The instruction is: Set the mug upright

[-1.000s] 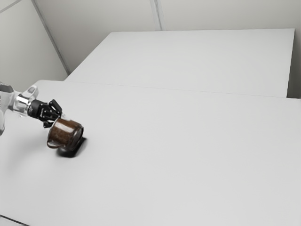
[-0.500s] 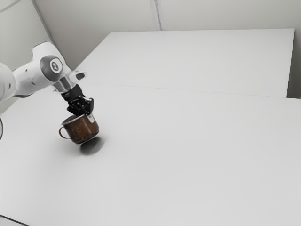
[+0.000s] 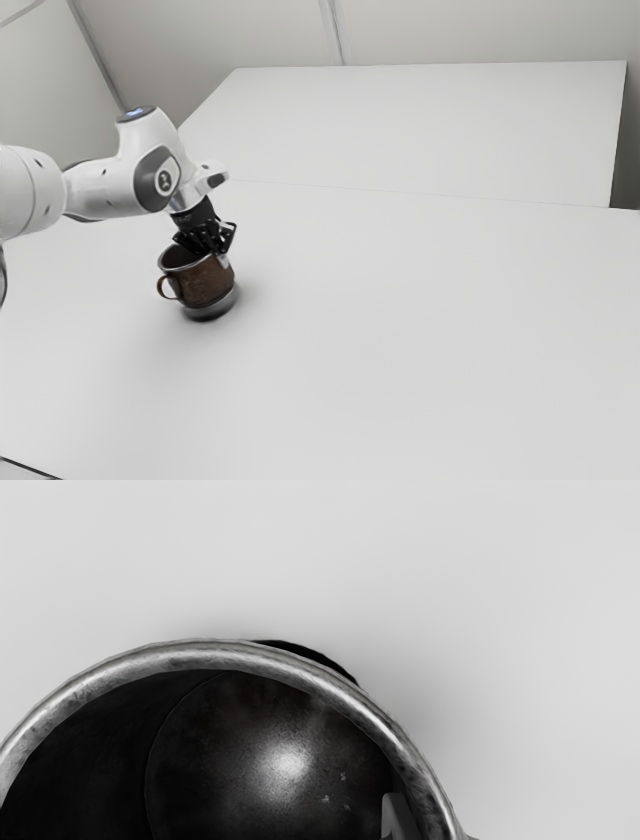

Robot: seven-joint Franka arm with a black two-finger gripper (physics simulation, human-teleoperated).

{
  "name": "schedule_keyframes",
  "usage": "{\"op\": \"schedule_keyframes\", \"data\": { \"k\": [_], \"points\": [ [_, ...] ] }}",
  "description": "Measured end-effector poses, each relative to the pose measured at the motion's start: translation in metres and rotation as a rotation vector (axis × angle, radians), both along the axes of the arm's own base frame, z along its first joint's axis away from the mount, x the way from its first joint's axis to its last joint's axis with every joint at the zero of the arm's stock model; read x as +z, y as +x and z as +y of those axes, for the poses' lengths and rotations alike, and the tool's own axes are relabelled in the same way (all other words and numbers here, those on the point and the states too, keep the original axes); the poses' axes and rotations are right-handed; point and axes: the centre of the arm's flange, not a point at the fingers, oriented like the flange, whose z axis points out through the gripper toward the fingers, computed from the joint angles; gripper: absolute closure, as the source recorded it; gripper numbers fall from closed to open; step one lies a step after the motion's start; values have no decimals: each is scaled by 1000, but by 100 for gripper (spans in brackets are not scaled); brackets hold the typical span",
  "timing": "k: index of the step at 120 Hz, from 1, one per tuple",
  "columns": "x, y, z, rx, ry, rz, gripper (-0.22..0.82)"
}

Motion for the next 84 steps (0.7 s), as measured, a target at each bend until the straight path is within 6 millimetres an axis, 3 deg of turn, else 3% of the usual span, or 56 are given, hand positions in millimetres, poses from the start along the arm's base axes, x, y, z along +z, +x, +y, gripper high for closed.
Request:
{"op": "schedule_keyframes", "data": {
  "k": [24,44,61,84],
  "points": [
    [-19,6,-1,61,7,3,77],
    [-16,8,-6,84,0,-6,41],
    [8,8,-12,70,27,-40,21],
    [60,12,-26,49,41,-100,9]
  ]
}}
